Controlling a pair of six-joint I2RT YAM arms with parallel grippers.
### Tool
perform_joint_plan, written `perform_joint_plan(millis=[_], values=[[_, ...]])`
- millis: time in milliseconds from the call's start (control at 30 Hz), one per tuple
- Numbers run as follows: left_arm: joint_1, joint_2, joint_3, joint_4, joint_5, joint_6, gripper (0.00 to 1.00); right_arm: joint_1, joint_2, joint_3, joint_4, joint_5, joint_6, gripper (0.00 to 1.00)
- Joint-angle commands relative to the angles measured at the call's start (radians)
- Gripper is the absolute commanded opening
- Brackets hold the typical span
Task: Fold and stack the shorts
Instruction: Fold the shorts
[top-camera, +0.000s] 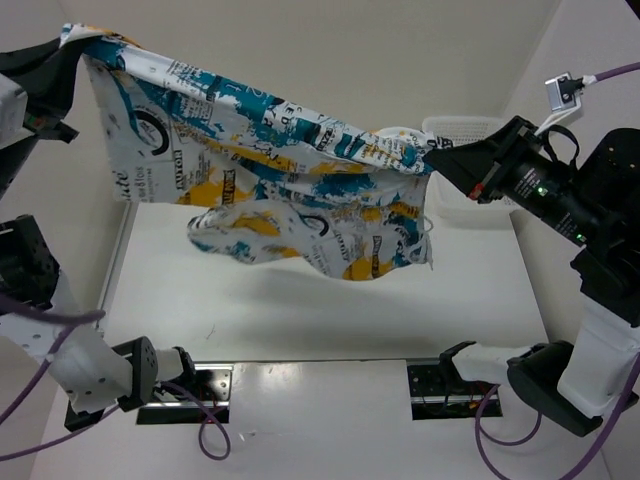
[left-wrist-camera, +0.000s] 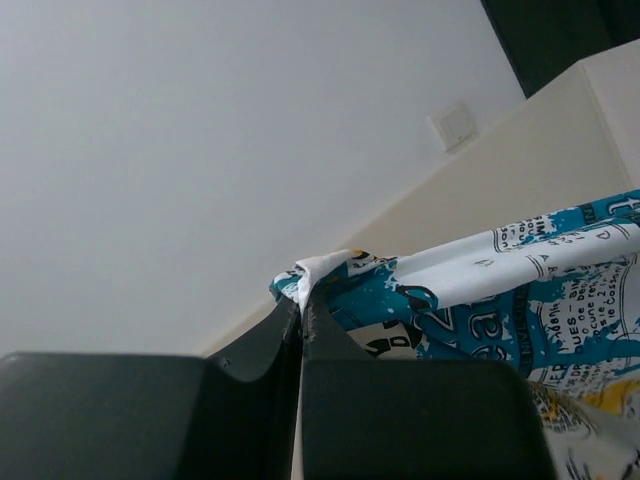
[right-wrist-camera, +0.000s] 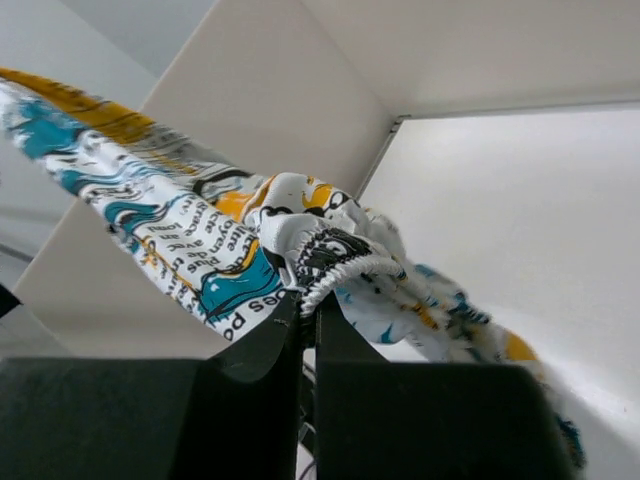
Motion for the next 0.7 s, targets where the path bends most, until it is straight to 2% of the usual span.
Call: perform_joint_plan(millis=[0,100,133,300,467,667], values=[[0.035,0.126,0.208,-0.083,-0.156,0.033,0.00,-0.011,0.003,-0.071,-0.147,0.060,-0.026,0.00],[0.035,0.230,0.327,-0.186,-0.138,0.033,0.00,-0.011,-0.049,-0.237,-0.067,0.090,0.003,0.00],[0.035,0.261,0.341,-0.227,-0.138,0.033,0.00,-0.011,-0.061,-0.350,-0.040,0.103,0.026,0.00],[0.018,0.298,0.211,-0.279,-0.128,0.033,0.00,-0.023,-0.090,-0.723,0.209,0.104,0.072,0.00],[-0.051,0.434,0.166,-0.318,-0.151,0.033,0.00,-0.083,0.009,-0.878,0.373,0.125,0.072,0.00],[-0.111,0.589,-0.042,-0.160,-0.150,0.033,0.00,-0.104,0.252,-0.898,0.519,0.145,0.043,0.00]])
